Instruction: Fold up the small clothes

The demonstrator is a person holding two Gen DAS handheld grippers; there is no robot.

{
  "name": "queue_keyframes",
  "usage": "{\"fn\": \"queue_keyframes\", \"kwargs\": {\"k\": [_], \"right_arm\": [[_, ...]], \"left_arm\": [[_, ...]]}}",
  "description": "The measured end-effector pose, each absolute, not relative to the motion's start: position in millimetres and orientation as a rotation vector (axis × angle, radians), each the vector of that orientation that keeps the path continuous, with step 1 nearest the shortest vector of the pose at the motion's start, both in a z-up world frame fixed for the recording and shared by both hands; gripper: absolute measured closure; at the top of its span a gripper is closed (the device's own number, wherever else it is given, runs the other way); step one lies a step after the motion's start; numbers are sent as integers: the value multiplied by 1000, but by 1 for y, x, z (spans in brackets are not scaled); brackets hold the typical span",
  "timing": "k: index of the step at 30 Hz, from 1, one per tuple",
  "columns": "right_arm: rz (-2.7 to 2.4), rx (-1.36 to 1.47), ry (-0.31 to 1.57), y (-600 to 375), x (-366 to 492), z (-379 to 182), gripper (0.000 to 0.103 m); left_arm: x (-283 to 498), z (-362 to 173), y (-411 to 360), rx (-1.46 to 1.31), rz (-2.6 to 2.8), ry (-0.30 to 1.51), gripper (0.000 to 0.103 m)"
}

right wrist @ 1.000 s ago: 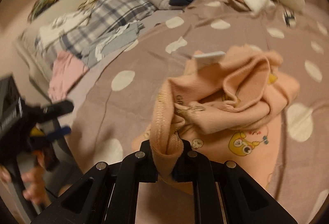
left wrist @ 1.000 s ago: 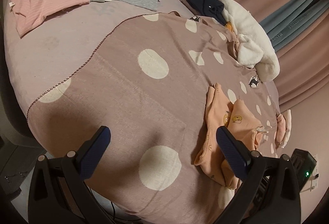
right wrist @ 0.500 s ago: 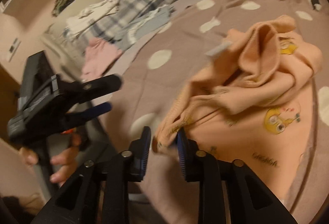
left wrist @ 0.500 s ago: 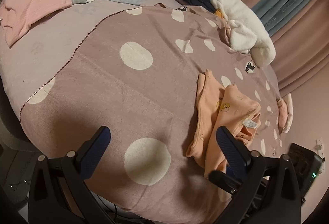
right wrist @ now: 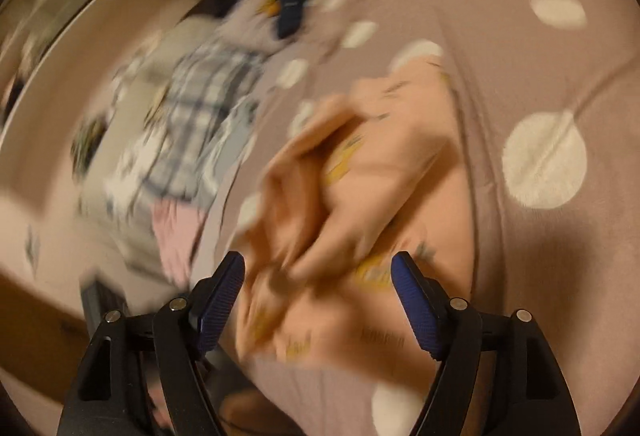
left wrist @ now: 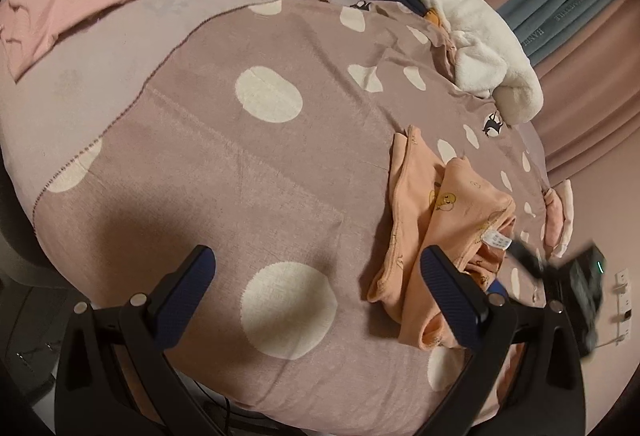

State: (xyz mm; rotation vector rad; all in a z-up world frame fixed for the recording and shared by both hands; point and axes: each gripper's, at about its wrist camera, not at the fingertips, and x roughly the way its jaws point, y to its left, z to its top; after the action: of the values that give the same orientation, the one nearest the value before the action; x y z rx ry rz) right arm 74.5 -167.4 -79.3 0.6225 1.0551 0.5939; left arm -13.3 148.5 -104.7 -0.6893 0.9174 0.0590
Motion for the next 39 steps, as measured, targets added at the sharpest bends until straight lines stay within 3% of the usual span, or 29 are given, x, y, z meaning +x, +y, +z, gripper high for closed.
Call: {"fn": "queue_keyframes", "kwargs": {"k": [5,11,15,25,32,39], "right_arm": [[714,797,1086,-114,138,-70,25],[784,864,1096,-72,148,-63,25],[670,770,1095,-106,129,-68,25],[498,771,1040,-198,87,-80,10],[510,788,1088,-215,83,-125,9],[622,681,1028,-204,85,-120,1]], "left_arm": [[-13,-103,156,-703,101,907,1],[-14,-104,160,-654,99,916,1],[-11,-110,153,-626,55,947,1],[5,-127,108,-599,-137,996,1],[17,-146,102,-704,-268,991,0],[28,-151,95,-810,-380,978,0]]}}
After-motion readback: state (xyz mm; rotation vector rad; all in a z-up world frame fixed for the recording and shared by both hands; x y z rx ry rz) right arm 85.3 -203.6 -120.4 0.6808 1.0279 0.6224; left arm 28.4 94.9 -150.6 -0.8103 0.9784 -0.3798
